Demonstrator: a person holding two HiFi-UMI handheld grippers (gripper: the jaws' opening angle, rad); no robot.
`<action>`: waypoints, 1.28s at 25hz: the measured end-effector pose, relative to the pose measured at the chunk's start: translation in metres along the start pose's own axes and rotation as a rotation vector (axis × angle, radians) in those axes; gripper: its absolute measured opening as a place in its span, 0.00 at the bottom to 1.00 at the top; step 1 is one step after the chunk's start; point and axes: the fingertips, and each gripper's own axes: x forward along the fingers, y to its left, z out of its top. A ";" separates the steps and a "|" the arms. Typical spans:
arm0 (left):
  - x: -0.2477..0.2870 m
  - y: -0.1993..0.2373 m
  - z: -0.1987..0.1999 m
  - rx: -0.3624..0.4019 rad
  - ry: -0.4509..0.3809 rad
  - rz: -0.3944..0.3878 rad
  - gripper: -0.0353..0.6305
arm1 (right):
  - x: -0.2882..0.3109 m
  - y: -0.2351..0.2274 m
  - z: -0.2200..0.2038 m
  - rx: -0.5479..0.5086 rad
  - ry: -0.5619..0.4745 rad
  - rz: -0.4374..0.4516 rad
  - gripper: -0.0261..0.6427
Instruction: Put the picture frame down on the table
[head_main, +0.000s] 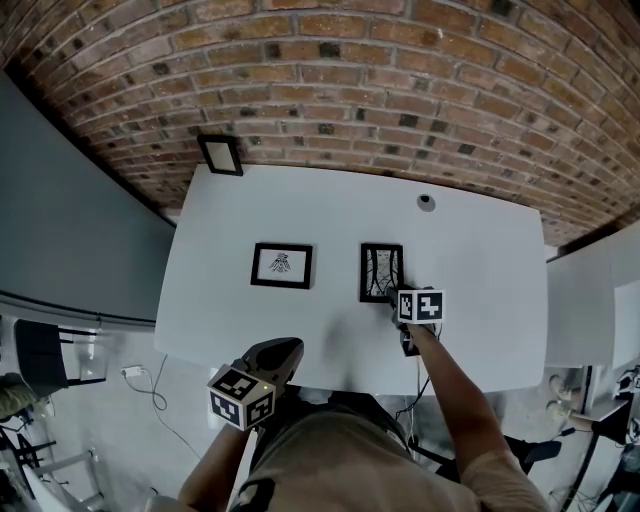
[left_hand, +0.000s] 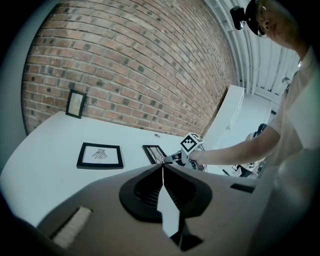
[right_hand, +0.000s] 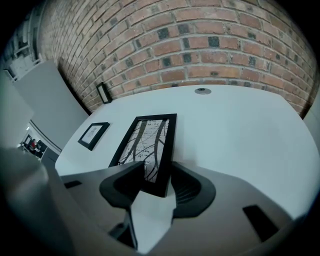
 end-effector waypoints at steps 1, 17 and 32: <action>0.000 0.000 0.000 -0.001 -0.002 0.000 0.07 | 0.000 0.000 0.000 0.001 -0.003 -0.002 0.28; -0.008 0.010 0.003 -0.004 -0.028 -0.004 0.07 | -0.021 -0.002 0.013 0.015 -0.127 -0.044 0.36; -0.044 0.042 0.016 -0.020 -0.114 0.018 0.07 | -0.063 0.080 0.028 -0.026 -0.213 0.076 0.27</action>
